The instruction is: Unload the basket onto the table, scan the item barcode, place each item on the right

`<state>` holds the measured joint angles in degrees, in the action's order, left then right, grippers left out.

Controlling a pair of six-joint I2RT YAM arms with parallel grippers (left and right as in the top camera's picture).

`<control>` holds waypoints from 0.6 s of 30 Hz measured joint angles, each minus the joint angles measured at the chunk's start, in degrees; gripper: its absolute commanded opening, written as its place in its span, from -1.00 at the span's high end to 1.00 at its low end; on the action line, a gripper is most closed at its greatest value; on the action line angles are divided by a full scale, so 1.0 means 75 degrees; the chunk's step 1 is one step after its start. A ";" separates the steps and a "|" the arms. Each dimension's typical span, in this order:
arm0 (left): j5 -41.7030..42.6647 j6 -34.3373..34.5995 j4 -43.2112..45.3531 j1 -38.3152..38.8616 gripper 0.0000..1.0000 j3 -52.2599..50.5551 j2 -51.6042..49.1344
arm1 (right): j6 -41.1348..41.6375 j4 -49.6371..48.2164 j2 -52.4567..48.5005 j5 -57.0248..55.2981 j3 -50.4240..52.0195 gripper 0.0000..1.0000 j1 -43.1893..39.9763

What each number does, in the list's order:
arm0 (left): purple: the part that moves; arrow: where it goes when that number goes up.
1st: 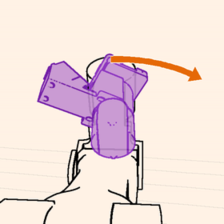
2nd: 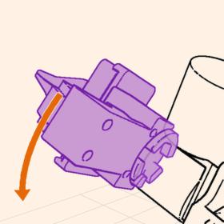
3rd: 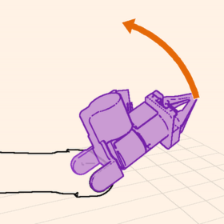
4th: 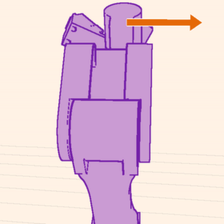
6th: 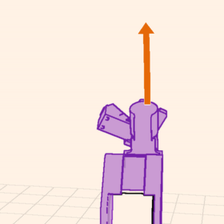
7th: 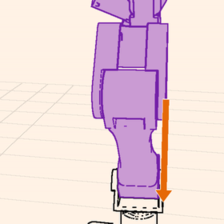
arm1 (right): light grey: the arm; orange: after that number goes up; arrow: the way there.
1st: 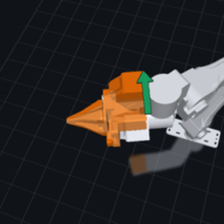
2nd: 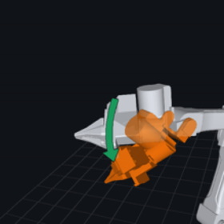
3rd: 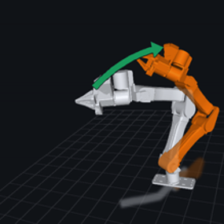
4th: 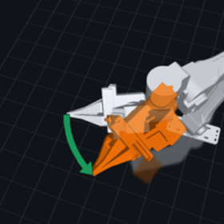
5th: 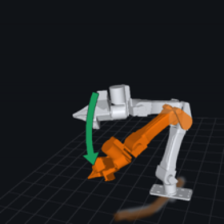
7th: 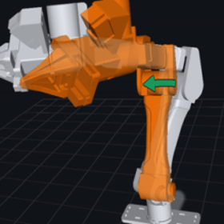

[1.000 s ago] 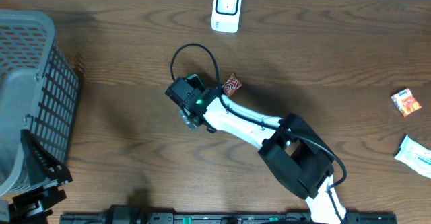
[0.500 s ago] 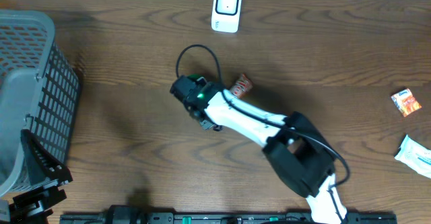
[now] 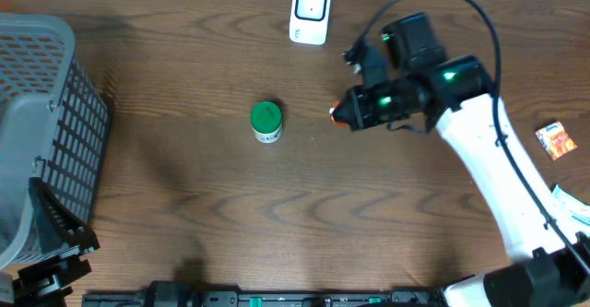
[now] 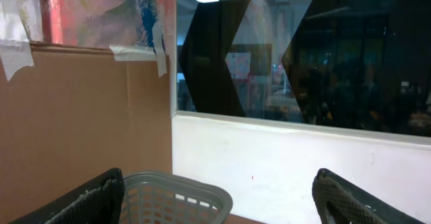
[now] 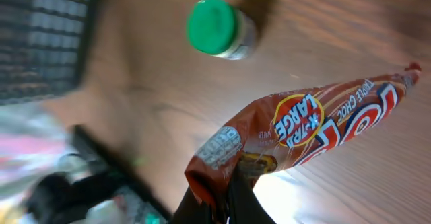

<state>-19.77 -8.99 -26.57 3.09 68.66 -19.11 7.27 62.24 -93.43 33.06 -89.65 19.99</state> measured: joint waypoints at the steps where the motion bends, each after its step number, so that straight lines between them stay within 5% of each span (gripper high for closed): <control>1: 0.0000 0.0000 -0.0003 0.0000 -0.79 0.0000 -0.0003 | -0.0227 -0.0163 -0.0067 0.0530 0.0195 0.98 -0.0189; 8: 0.0000 0.0000 -0.0003 0.0000 -0.79 0.0000 -0.0003 | -0.1457 -0.2404 -0.0662 0.4100 0.2276 0.98 -0.1014; 13: 0.0000 0.0000 -0.0003 0.0000 -0.79 0.0000 0.0000 | -0.1687 -0.3841 -0.1110 0.5275 0.3456 0.98 -0.1046; 18: 0.0000 0.0000 -0.0003 0.0000 -0.79 0.0000 -0.0003 | -0.1769 -0.3870 -0.1632 0.5764 0.4115 0.97 -0.1183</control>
<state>-19.77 -8.99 -26.59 3.09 68.66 -19.14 -6.00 33.21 -105.67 76.29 -58.78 11.11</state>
